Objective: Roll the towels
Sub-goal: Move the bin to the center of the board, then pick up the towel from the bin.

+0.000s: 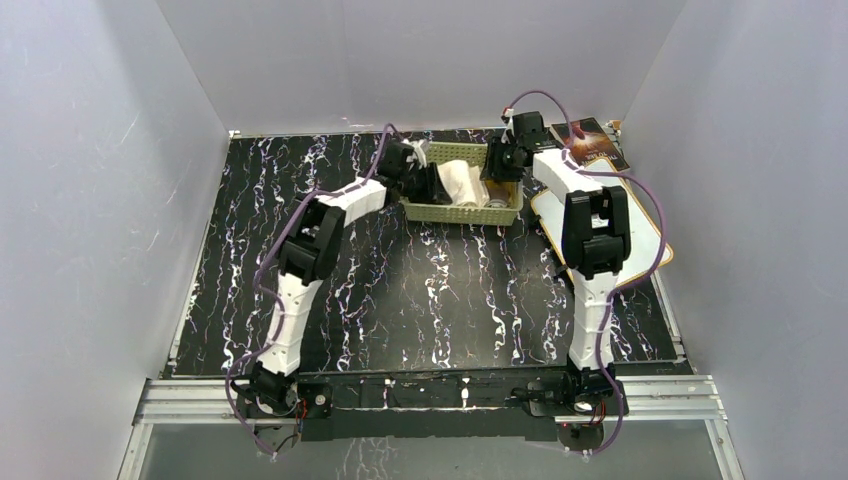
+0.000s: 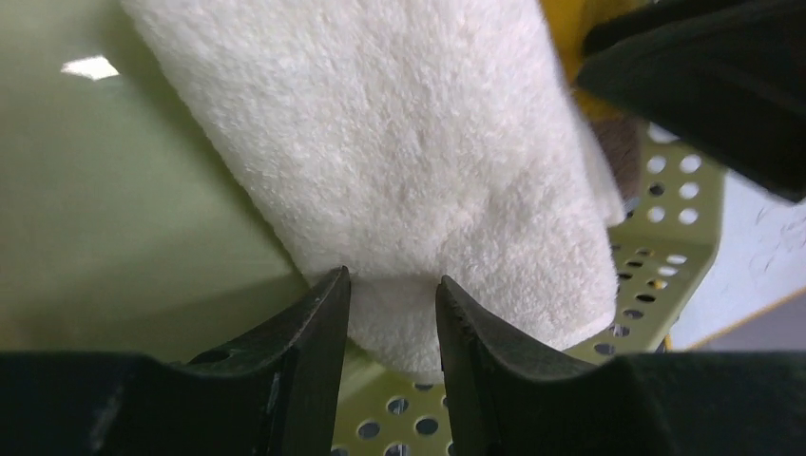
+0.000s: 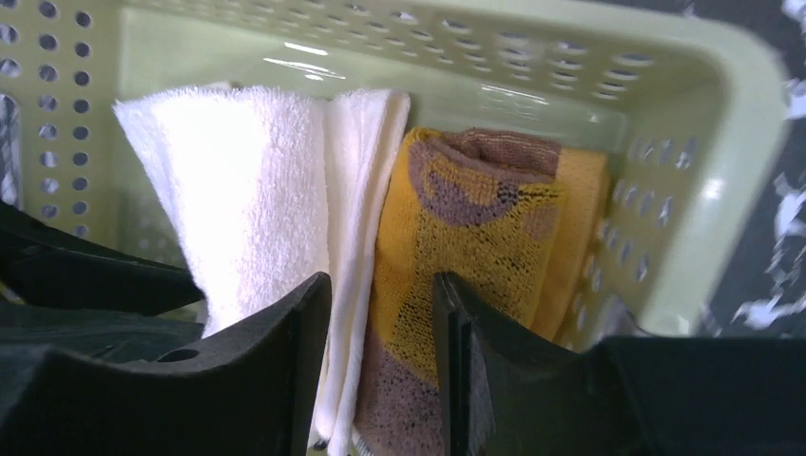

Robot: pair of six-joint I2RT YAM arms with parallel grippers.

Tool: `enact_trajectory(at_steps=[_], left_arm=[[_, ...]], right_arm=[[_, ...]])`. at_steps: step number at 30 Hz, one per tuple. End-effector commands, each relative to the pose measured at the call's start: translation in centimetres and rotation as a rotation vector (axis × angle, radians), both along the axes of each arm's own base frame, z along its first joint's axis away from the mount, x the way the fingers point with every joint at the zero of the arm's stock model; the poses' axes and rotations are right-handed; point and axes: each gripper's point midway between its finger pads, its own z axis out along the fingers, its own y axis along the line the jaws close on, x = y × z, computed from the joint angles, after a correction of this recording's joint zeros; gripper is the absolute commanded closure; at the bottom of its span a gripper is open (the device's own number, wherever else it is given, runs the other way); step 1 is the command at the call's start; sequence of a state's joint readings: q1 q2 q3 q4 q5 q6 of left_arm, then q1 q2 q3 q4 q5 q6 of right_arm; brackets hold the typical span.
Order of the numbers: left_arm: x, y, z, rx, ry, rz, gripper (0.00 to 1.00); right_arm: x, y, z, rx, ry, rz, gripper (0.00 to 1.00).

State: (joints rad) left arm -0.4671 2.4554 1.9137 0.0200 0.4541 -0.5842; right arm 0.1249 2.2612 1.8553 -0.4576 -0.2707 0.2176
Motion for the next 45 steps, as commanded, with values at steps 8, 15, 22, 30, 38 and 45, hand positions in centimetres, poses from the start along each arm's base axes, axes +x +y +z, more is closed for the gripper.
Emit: enact_trajectory(at_steps=[8, 15, 22, 30, 38, 45], left_arm=[[-15.6, 6.2, 0.3, 0.067, 0.161, 0.041, 0.59], [-16.2, 7.4, 5.5, 0.068, 0.068, 0.046, 0.52], [-16.4, 7.9, 8.4, 0.031, 0.070, 0.038, 0.50], [-17.4, 8.8, 7.2, 0.062, 0.124, 0.046, 0.50], [-17.6, 9.7, 4.4, 0.131, 0.182, 0.063, 0.51], [-16.4, 11.1, 1.3, 0.174, 0.217, 0.106, 0.67]], right_arm=[[-8.1, 7.2, 12.5, 0.004, -0.311, 0.060, 0.50], [-13.9, 14.2, 9.7, 0.009, -0.175, 0.314, 0.54], [-14.9, 15.2, 7.3, 0.003, -0.129, 0.345, 0.55], [-14.3, 15.3, 4.0, -0.056, -0.072, 0.392, 0.53], [-14.5, 15.5, 1.9, -0.061, -0.034, 0.415, 0.52], [-15.4, 15.9, 1.1, -0.032, 0.004, 0.445, 0.59]])
